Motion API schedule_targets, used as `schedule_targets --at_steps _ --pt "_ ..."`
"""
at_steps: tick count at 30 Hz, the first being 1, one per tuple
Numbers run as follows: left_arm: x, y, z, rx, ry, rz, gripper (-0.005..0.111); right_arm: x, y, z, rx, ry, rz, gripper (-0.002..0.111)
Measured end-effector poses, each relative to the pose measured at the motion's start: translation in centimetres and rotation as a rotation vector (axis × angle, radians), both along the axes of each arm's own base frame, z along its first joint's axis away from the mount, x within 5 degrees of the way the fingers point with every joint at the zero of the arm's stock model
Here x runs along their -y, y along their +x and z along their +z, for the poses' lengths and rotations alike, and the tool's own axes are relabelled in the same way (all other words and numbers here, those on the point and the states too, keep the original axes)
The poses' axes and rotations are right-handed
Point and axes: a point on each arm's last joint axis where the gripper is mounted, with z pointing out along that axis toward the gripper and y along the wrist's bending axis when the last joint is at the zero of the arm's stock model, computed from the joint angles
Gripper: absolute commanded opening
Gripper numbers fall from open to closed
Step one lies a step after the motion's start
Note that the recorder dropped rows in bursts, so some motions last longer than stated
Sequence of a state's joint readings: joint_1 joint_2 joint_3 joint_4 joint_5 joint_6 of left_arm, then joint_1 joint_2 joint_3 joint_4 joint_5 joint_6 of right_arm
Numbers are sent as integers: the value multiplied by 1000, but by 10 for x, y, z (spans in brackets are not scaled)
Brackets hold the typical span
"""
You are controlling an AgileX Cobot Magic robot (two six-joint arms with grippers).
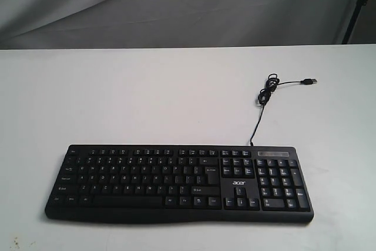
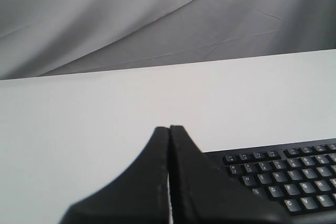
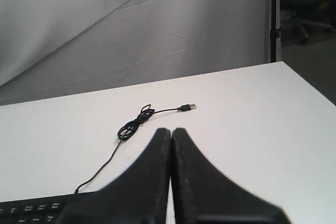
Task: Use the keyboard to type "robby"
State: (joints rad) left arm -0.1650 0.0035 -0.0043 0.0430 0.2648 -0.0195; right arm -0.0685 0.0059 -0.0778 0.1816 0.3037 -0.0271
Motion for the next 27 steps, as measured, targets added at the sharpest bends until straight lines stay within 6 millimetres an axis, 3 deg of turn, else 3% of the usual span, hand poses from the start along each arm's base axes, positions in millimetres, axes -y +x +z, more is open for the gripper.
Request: schedule_targets --at_steps 18,22,27 --pt "0 0 0 0 0 0 0 1 -1 -9 -82 -102 25 0" --pt "0 0 0 0 0 0 0 1 2 -28 -114 -92 23 0" --pt "0 0 0 0 0 0 0 1 2 -29 -118 -88 22 0"
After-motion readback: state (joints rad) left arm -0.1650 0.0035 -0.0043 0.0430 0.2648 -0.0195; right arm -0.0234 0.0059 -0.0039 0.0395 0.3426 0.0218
